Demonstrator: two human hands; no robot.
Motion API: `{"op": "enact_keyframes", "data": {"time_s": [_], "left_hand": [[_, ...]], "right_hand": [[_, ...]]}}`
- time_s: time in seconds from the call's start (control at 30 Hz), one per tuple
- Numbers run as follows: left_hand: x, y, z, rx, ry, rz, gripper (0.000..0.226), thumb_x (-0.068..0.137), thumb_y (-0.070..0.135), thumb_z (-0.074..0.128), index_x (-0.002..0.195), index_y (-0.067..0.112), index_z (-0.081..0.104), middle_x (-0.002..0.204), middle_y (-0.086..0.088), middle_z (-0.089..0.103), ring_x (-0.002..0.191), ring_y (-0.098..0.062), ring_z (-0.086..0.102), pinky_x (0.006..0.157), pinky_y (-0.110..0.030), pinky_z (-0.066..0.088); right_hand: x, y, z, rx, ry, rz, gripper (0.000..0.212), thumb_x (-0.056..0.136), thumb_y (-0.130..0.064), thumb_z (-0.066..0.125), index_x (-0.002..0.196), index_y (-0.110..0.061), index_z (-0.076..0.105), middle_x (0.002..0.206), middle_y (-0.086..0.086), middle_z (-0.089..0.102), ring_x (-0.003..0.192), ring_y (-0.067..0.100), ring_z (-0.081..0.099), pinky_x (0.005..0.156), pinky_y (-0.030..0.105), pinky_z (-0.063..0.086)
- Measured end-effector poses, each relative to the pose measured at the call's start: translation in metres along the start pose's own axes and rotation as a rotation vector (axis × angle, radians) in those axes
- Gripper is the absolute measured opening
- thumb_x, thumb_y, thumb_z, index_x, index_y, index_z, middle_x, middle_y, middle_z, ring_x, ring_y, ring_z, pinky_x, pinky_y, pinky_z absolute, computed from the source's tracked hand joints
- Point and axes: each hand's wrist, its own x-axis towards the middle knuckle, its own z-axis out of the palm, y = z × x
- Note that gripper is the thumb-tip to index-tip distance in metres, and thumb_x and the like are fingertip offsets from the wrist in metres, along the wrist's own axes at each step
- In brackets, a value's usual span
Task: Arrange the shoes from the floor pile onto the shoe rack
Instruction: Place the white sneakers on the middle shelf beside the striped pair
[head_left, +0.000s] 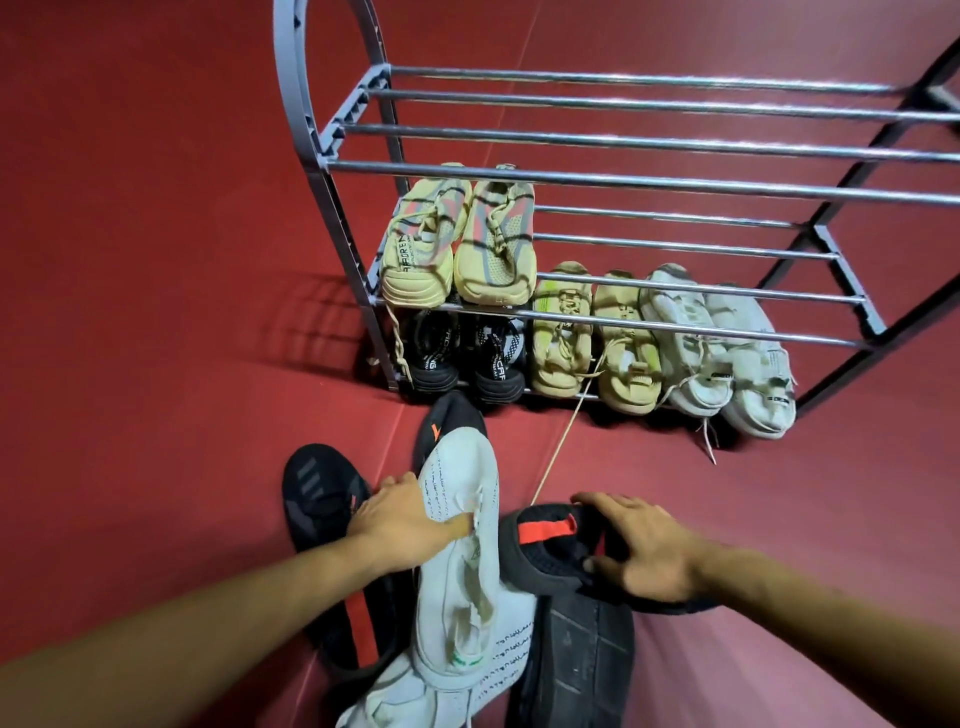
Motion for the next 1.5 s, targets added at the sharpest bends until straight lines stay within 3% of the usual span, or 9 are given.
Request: {"op": "enact_keyframes", "data": {"time_s": [0.23,0.47,0.63,0.73,0.87,0.97,1.07,1.17,1.5], "left_hand": [[0.0,0.015,-0.01,-0.145,0.087,-0.008,0.061,0.079,0.049,0.073,0.122,0.013,0.05,0.124,-0.006,0.06,0.116,-0.03,0.058,0.083,-0.035,0.047],[0.008,0.016,-0.025,-0.379,0.244,0.03,0.029,0.093,0.029,0.065,0.117,0.014,0.057,0.116,-0.008,0.065,0.105,-0.032,0.06,0.084,-0.039,0.049],[0.022,-0.002,-0.046,-0.553,0.314,-0.075,0.021,0.091,0.023,0.066,0.108,0.011,0.064,0.108,-0.011,0.069,0.098,-0.034,0.064,0.083,-0.041,0.052],[0.024,-0.019,-0.042,-0.594,0.309,-0.151,0.019,0.089,0.021,0.065,0.106,0.012,0.064,0.103,-0.012,0.07,0.093,-0.035,0.065,0.081,-0.042,0.055],[0.022,-0.03,-0.035,-0.606,0.294,-0.186,0.012,0.091,0.016,0.06,0.101,0.011,0.061,0.104,-0.015,0.068,0.094,-0.038,0.063,0.082,-0.042,0.054],[0.022,-0.027,-0.035,-0.596,0.295,-0.16,0.008,0.091,0.015,0.06,0.099,0.013,0.061,0.103,-0.015,0.068,0.094,-0.038,0.064,0.081,-0.041,0.053],[0.023,-0.022,-0.035,-0.612,0.289,-0.158,0.021,0.094,0.018,0.059,0.113,0.011,0.061,0.106,-0.013,0.066,0.094,-0.035,0.062,0.076,-0.036,0.051],[0.025,-0.021,-0.034,-0.644,0.281,-0.172,0.021,0.094,0.018,0.059,0.113,0.011,0.061,0.106,-0.013,0.067,0.095,-0.035,0.063,0.077,-0.037,0.053],[0.028,-0.044,-0.041,-0.833,0.231,-0.263,0.019,0.093,0.014,0.063,0.106,0.001,0.066,0.104,-0.014,0.069,0.094,-0.034,0.065,0.078,-0.039,0.051]], "right_hand": [[-0.005,0.008,-0.031,-0.288,-0.093,0.048,0.033,0.087,-0.036,0.052,0.116,-0.026,0.062,0.114,0.004,0.07,0.109,0.029,0.064,0.09,0.035,0.05],[-0.015,0.003,-0.027,-0.495,-0.104,0.085,0.045,0.088,-0.033,0.048,0.132,-0.029,0.056,0.129,0.004,0.061,0.119,0.029,0.06,0.097,0.04,0.047],[-0.023,-0.06,-0.028,-0.493,0.236,-0.205,0.04,0.08,-0.032,0.056,0.118,-0.018,0.057,0.115,0.006,0.058,0.11,0.03,0.055,0.089,0.041,0.044],[-0.029,-0.107,0.007,-0.338,0.197,-0.492,0.031,0.079,-0.035,0.053,0.103,-0.016,0.059,0.099,0.007,0.061,0.096,0.03,0.055,0.086,0.043,0.05],[-0.026,-0.141,0.062,-0.565,-0.031,-0.613,0.089,0.076,-0.028,0.07,0.152,-0.012,0.027,0.144,0.016,0.046,0.125,0.031,0.043,0.102,0.041,0.042],[-0.018,-0.135,0.094,-0.77,0.07,-0.633,0.058,0.093,-0.022,0.03,0.151,-0.019,0.037,0.128,0.003,0.06,0.107,0.021,0.057,0.087,0.029,0.048],[-0.013,-0.129,0.111,-0.777,0.216,-0.684,0.036,0.1,-0.018,0.035,0.12,-0.024,0.063,0.095,-0.005,0.062,0.082,0.018,0.054,0.073,0.031,0.039],[-0.017,-0.132,0.101,-0.804,0.404,-0.757,0.026,0.093,-0.016,0.037,0.103,-0.023,0.06,0.088,-0.003,0.058,0.075,0.02,0.049,0.071,0.034,0.038],[-0.077,-0.142,0.036,-0.528,0.743,-0.893,0.027,0.1,-0.018,0.047,0.103,-0.041,0.061,0.098,-0.009,0.058,0.099,0.018,0.062,0.075,0.03,0.048]]}}
